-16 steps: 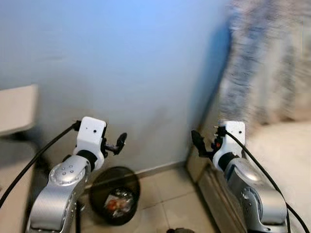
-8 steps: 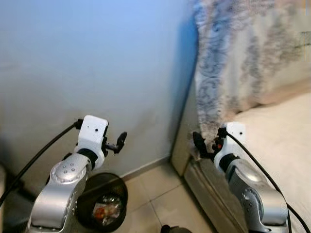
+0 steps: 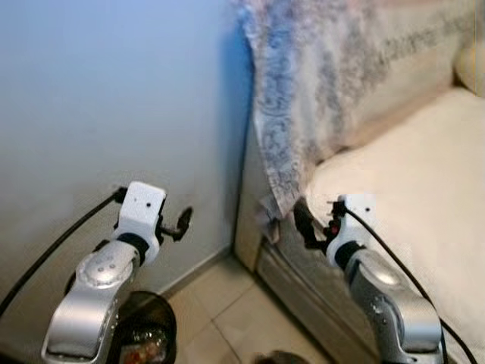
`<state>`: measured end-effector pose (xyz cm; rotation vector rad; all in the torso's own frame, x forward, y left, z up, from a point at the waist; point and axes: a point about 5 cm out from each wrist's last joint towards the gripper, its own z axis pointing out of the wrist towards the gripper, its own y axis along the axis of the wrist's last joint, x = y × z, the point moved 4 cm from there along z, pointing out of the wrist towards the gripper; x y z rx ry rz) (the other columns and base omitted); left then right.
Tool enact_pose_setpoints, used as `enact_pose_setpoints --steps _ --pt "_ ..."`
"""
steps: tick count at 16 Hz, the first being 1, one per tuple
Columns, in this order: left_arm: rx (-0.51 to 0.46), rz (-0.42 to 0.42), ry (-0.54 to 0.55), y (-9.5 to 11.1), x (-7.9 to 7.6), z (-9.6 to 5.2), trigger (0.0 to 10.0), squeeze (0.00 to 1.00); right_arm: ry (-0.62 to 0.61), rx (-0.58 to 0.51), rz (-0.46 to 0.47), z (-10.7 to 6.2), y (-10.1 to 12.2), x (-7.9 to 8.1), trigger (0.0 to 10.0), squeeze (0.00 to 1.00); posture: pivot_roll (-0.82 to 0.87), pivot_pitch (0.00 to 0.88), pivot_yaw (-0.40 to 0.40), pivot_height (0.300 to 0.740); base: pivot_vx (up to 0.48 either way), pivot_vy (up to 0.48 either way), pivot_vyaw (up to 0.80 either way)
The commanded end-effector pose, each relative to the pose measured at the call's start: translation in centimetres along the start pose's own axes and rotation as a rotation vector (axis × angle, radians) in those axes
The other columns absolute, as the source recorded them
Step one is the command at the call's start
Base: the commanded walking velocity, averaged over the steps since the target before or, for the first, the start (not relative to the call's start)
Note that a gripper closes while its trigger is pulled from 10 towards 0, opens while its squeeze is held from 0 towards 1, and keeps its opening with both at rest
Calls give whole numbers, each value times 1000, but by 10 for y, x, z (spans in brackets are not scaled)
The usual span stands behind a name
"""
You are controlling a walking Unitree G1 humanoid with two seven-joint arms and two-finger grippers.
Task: Clean up the room
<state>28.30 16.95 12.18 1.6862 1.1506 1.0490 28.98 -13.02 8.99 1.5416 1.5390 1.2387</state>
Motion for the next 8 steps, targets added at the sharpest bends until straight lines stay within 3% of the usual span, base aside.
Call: enact_pose_setpoints --steps 1,4,8 --pt "-8 -6 -14 3 -5 2 10000 0 -39 3 -3 -1 0 -10 10000 0 -39 0 -14 740 0 0 -800" --pt "-4 26 -10 3 -5 3 10000 0 -39 8 -5 -1 -1 -9 10000 0 -41 0 -15 740 0 0 -800" --pt "-29 -10 -18 7 -6 2 10000 0 -40 10 -7 -1 -1 -9 10000 0 -40 0 -15 740 0 0 -800"
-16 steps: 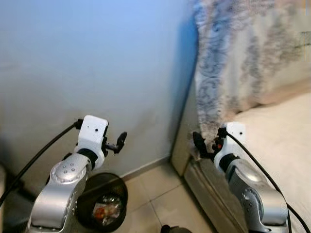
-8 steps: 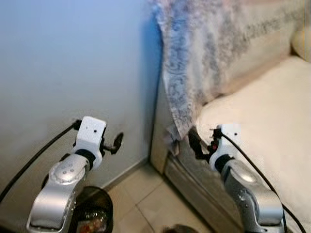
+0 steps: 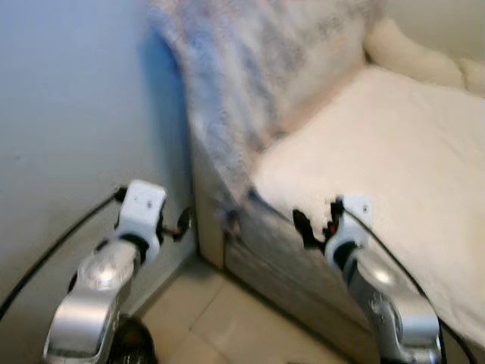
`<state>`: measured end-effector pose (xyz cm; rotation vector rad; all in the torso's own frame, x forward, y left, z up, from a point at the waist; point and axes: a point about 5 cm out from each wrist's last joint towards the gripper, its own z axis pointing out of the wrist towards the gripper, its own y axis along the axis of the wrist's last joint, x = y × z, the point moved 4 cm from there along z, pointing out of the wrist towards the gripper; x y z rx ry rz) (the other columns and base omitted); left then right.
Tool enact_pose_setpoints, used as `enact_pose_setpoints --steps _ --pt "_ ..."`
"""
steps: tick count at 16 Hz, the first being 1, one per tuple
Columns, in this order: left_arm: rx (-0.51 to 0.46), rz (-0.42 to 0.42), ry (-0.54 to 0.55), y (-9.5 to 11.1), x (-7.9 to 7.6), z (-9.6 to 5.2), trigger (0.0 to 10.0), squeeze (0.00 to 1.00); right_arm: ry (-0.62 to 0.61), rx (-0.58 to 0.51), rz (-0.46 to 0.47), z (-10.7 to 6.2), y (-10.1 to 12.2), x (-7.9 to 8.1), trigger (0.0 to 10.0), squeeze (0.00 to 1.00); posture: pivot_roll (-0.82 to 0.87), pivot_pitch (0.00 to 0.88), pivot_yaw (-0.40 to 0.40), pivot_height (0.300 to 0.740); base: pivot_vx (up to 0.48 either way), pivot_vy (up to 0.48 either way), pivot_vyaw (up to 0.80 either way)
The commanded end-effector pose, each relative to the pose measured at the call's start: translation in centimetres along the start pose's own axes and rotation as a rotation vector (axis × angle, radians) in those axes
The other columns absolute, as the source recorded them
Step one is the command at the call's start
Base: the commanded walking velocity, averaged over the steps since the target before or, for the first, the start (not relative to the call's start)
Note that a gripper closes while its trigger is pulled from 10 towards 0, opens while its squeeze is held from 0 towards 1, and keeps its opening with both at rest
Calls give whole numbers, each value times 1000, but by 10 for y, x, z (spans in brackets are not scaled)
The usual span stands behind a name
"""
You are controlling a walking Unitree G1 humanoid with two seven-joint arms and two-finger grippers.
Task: Clean up the room
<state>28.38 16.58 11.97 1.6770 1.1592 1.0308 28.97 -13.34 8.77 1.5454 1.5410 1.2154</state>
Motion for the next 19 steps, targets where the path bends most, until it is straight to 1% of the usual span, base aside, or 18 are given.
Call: enact_pose_setpoints --steps 1,3,6,9,14,15,16,17,18,19 --pt "-30 -1 -15 8 -3 0 10000 0 -25 2 0 -1 1 -6 10000 0 -39 0 -15 740 0 0 -800" --pt "-18 48 -12 8 -2 1 10000 0 -25 2 0 -1 1 -6 10000 0 -40 0 -13 740 0 0 -800" --pt "-11 2 18 6 0 3 10000 0 -27 1 -3 0 1 -6 10000 0 -40 0 -15 740 0 0 -800" --pt "-35 44 19 10 1 3 10000 0 -30 2 -7 0 1 -7 10000 0 -38 0 -14 740 0 0 -800" --pt "-35 38 32 8 2 5 10000 0 -31 3 -28 2 1 -7 10000 0 -39 0 -10 740 0 0 -800" --pt "-45 19 44 9 3 5 10000 0 -34 -7 -48 3 4 -7 10000 0 -40 0 -9 740 0 0 -800" --pt "-50 23 50 10 4 5 10000 0 -37 -9 -53 3 4 -8 10000 0 -40 0 -9 740 0 0 -719" --pt "-51 18 64 10 6 6 10000 0 -42 -23 -75 3 7 -9 10000 0 -39 0 -8 740 0 0 0" --pt "-49 -2 83 11 8 7 10000 0 -52 -50 -113 5 12 -10 10000 0 -38 0 -7 740 0 0 0" --pt "-47 7 86 11 8 8 10000 0 -76 -58 -159 7 14 -11 10000 0 -37 0 -7 740 0 -420 0"
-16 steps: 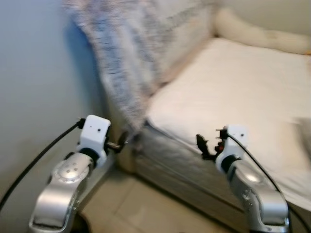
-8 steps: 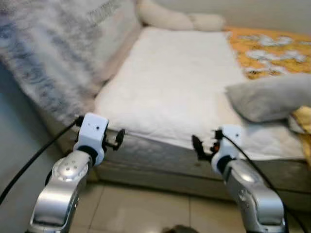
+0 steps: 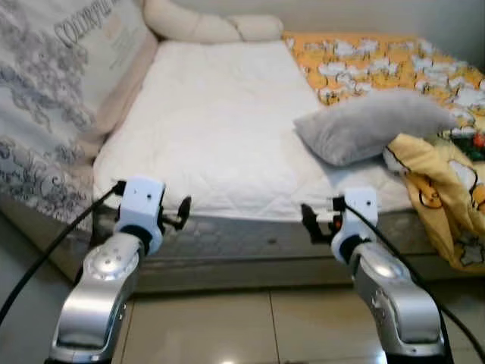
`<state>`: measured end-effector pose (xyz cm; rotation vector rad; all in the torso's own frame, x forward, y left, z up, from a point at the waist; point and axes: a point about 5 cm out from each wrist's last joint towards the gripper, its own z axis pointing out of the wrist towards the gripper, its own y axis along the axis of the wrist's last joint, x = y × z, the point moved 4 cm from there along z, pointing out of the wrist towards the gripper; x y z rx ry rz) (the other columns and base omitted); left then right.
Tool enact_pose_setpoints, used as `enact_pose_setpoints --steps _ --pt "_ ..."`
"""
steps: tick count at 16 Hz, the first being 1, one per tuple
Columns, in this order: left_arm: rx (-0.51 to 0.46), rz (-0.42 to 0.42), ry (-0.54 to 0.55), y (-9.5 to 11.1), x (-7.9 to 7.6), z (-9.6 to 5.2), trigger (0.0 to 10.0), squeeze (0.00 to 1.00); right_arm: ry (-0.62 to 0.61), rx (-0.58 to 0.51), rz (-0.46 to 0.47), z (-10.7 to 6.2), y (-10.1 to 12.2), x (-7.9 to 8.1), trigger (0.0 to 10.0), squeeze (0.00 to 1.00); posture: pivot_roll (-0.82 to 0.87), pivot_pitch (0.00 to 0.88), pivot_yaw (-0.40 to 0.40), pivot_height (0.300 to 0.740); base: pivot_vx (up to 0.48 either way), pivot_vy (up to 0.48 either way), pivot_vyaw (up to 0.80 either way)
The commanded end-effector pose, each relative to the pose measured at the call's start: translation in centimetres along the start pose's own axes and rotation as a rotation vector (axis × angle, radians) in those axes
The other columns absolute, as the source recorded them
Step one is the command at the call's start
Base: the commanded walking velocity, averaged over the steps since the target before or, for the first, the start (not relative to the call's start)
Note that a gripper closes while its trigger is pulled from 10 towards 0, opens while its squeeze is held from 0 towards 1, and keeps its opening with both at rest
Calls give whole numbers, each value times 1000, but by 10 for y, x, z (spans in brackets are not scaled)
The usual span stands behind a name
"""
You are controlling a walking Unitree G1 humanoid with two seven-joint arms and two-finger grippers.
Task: Clean up the room
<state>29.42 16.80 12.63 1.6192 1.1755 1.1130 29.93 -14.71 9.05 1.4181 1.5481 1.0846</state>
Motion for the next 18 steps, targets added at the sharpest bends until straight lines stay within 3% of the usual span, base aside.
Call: enact_pose_setpoints --steps 1,3,7,12,18 --pt "-6 8 17 3 3 1 10000 0 -11 -31 -36 3 8 2 10000 0 -37 0 -7 740 0 -420 0" --pt "-4 8 28 3 4 2 10000 0 -15 -43 -77 4 11 2 10000 0 -39 0 -6 740 0 -424 0" --pt "-14 21 33 5 4 4 10000 0 25 -42 -20 4 12 4 10000 0 -42 0 -8 740 0 -395 0" --pt "-42 -20 40 10 4 6 10000 0 10 -40 21 4 14 -4 10000 0 -49 0 -8 740 0 0 0" --pt "-58 -37 19 13 1 5 10000 0 11 -72 -16 5 18 -3 10000 0 -47 0 -5 740 0 0 0"
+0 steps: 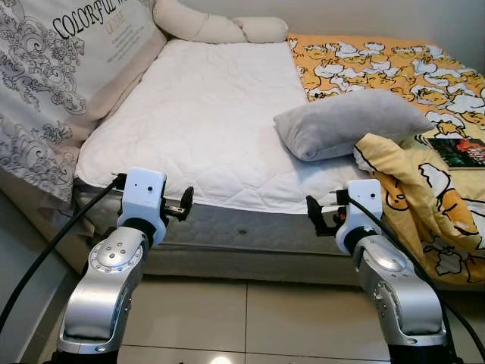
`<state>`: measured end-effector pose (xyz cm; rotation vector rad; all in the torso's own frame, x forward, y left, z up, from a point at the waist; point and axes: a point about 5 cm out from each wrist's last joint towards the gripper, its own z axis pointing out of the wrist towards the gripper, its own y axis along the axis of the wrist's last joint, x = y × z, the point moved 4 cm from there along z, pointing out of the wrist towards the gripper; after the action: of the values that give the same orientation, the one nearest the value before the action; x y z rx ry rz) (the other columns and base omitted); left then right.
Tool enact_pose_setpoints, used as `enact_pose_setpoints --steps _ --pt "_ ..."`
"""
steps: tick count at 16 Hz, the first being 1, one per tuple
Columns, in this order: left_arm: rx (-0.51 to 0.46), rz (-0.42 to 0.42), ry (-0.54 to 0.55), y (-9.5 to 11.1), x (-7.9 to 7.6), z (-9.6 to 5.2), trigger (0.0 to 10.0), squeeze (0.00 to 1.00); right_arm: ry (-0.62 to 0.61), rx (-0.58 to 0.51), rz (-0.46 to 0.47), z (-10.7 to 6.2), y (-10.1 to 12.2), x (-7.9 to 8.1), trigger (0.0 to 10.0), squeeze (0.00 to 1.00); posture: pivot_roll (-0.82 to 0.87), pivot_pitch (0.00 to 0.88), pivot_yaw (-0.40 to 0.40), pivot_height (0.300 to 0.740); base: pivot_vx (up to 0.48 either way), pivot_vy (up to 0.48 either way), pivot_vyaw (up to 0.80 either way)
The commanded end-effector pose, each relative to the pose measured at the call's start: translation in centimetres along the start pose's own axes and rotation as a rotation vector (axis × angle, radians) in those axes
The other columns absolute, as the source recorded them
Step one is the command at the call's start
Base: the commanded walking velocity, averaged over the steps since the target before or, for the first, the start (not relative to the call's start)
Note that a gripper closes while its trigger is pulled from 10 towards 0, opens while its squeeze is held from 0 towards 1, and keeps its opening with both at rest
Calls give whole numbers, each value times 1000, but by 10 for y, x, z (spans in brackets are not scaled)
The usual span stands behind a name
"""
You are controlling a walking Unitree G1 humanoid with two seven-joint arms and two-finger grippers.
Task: Clean up the room
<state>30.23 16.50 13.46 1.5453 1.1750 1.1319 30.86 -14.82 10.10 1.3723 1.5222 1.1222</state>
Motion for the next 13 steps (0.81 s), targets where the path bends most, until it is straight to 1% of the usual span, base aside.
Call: enact_pose_setpoints --steps 1,6,7,13 --pt "1 -8 -7 1 1 -1 10000 0 -2 -13 13 0 3 0 10000 0 -45 0 -7 740 0 0 0" --pt "-4 -18 -21 2 1 -1 10000 0 0 -17 0 0 2 3 10000 0 -41 0 -4 740 0 0 -724" --pt "-4 -16 -22 2 1 -1 10000 0 -1 -17 2 1 2 3 10000 0 -41 0 -4 740 244 0 -600" --pt "-10 -7 -21 5 3 2 10000 0 -5 -22 -2 4 3 4 10000 0 -41 0 -7 740 252 0 0"
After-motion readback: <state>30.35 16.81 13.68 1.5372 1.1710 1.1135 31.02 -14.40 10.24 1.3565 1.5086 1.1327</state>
